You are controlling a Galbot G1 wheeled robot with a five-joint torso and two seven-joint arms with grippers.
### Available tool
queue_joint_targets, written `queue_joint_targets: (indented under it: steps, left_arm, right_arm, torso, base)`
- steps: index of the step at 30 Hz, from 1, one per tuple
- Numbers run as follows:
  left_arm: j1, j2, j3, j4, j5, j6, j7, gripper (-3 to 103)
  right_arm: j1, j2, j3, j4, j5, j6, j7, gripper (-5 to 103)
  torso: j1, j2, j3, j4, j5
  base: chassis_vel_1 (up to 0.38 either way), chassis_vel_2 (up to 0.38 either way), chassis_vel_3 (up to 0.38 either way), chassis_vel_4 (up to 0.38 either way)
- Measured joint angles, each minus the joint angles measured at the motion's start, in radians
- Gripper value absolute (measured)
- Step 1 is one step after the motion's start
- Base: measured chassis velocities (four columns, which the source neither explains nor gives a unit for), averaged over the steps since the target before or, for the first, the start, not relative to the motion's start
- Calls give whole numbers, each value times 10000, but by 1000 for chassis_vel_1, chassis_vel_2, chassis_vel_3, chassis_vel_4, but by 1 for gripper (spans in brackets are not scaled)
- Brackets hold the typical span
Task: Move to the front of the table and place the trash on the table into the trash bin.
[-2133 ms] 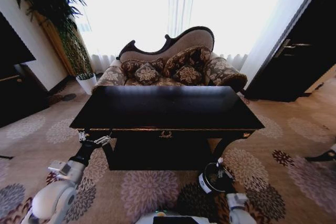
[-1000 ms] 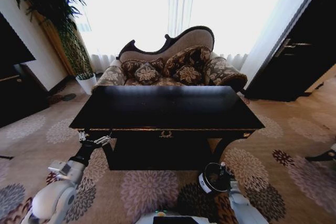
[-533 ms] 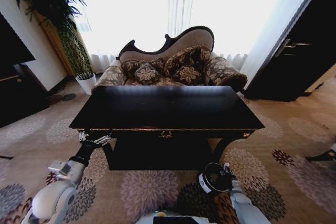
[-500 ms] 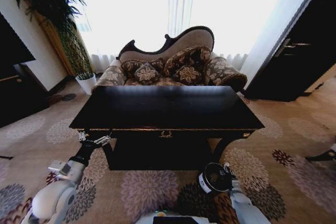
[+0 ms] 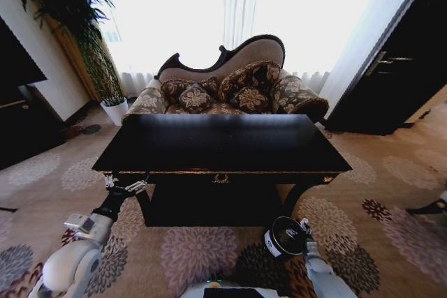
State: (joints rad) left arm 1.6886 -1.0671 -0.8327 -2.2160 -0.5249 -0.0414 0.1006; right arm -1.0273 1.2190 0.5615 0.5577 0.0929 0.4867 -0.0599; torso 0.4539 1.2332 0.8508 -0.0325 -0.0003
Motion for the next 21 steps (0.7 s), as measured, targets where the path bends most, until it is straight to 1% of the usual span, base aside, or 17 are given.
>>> queue_joint_targets:
  steps: [4, 7, 8, 9, 10, 11, 13, 14, 15, 16, 17, 18, 19, 20, 21]
  left_arm:
    - [0, 0, 0, 0, 0, 0, 0, 100]
    - [0, 0, 0, 0, -1, 0, 0, 100]
    - [0, 0, 0, 0, 0, 0, 0, 100]
    - [0, 0, 0, 0, -1, 0, 0, 100]
    - [0, 0, 0, 0, 0, 0, 0, 100]
    - [0, 0, 1, 0, -1, 0, 0, 100]
    - [0, 0, -1, 0, 0, 0, 1, 100]
    - [0, 0, 1, 0, -1, 0, 1, 100]
    - [0, 0, 0, 0, 0, 0, 0, 100]
    - [0, 0, -1, 0, 0, 0, 0, 100]
    - [0, 0, -1, 0, 0, 0, 0, 100]
    - [0, 0, -1, 0, -1, -2, -2, 100]
    - [0, 0, 1, 0, -1, -1, 1, 100]
    - [0, 1, 0, 0, 0, -1, 0, 100]
    - [0, 0, 0, 0, -1, -1, -1, 100]
  right_arm:
    - [-32, 94, 71, -21, -428, 95, 13, 100]
    - [-107, 192, 87, 23, -535, 96, -20, 100]
    - [-186, 240, 74, 118, -443, -8, -135, 100]
    - [-381, 310, -51, 439, -3, -542, -309, 100]
    - [-469, 372, -96, 569, 86, -974, -124, 100]
    - [-375, 416, 17, 365, -448, -1087, 282, 100]
    - [-289, 412, 64, 220, -597, -1089, 410, 100]
    - [-245, 411, 13, 184, -467, -1237, 513, 100]
    - [-238, 469, -34, 170, -495, -1364, 671, 100]
    - [-156, 514, 24, 3, -688, -1209, 666, 100]
    - [-156, 514, 24, 3, -688, -1209, 666, 100]
    - [-147, 525, -30, 65, -302, -1339, 429, 100]
    - [-221, 552, -173, 290, 97, -1669, 289, 100]
    - [-199, 581, -149, 223, 31, -1718, 77, 100]
    - [-222, 565, -217, 252, 334, -1920, -76, 100]
  torso:
    - [0, 0, 0, 0, 0]
    - [0, 0, 0, 1, 0]
    - [0, -1, 0, 1, -1]
    - [0, 0, 0, 1, -3]
    - [-1, 0, 0, -2, 6]
    - [0, 0, 0, -4, 11]
    - [-1, 0, 0, -3, 5]
    - [-1, 0, -1, 2, -18]
    - [-1, 0, 0, 0, -6]
    - [0, -1, 1, 0, 18]
    - [0, -1, 1, 0, 18]
    - [1, 0, 1, 1, 5]
    - [0, -1, 0, 1, -13]
    - [0, 0, 0, -1, 5]
    - [0, 0, 1, 3, 4]
  base:
    - [0, 0, 0, 0]
    - [0, 0, 0, 0]
    - [0, 0, 0, 0]
    - [0, 0, 0, 0]
    - [0, 0, 0, 0]
    - [0, 0, 0, 0]
    - [0, 0, 0, 0]
    - [0, 0, 0, 0]
    - [0, 0, 0, 0]
    - [0, 0, 0, 0]
    - [0, 0, 0, 0]
    - [0, 0, 0, 0]
    - [0, 0, 0, 0]
    - [0, 0, 0, 0]
    - [0, 0, 0, 0]
